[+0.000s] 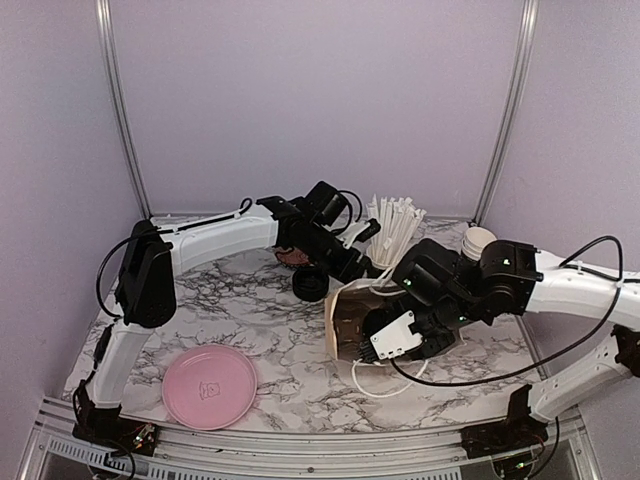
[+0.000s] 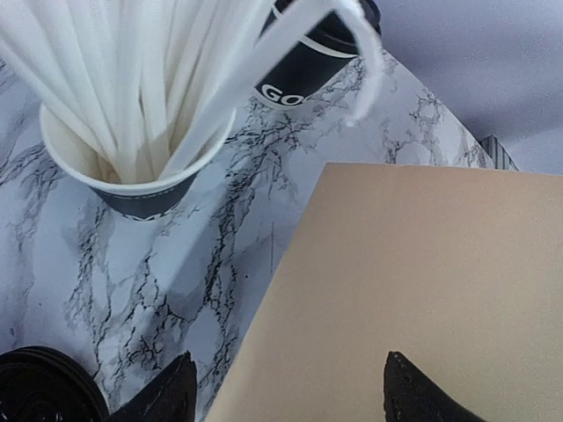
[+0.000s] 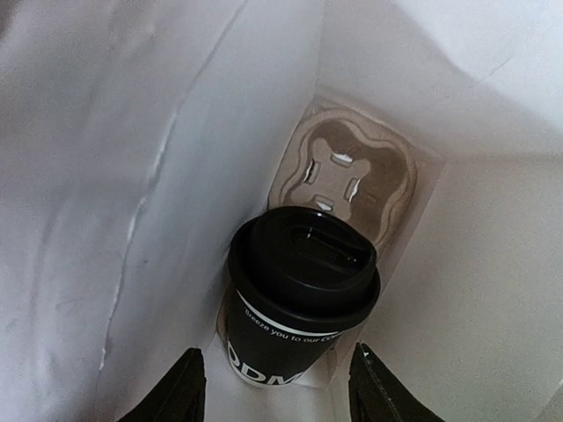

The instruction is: Pack the takeout coffee

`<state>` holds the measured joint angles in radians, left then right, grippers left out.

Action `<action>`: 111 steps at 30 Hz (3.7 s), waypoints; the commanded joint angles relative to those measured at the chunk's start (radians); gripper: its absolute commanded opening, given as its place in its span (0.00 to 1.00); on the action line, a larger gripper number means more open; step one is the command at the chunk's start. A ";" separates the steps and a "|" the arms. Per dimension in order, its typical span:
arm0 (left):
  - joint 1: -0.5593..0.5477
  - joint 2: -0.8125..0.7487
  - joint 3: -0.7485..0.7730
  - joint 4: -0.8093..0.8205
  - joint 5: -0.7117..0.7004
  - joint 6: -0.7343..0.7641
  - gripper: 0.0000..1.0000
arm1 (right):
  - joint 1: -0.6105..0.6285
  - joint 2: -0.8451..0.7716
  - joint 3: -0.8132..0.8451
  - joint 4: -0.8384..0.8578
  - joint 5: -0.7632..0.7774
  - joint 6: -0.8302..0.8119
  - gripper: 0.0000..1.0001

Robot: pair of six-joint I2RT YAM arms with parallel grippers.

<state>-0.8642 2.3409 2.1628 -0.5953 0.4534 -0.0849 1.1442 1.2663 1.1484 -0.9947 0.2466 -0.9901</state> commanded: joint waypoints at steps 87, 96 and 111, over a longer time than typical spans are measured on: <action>0.060 -0.168 -0.179 0.080 0.139 -0.007 0.65 | -0.266 0.363 0.450 -0.141 -0.589 0.103 0.53; 0.142 -0.327 -0.284 0.060 0.032 0.005 0.72 | -0.364 0.443 0.670 -0.323 -0.886 0.023 0.51; 0.159 -0.784 -0.508 0.065 -0.159 -0.028 0.79 | -0.369 0.540 0.609 -0.194 -0.784 0.159 0.42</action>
<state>-0.6884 1.6913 1.6573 -0.5400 0.3229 -0.0673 0.7784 1.7985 1.7489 -1.2442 -0.5610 -0.8845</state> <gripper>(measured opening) 0.785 0.745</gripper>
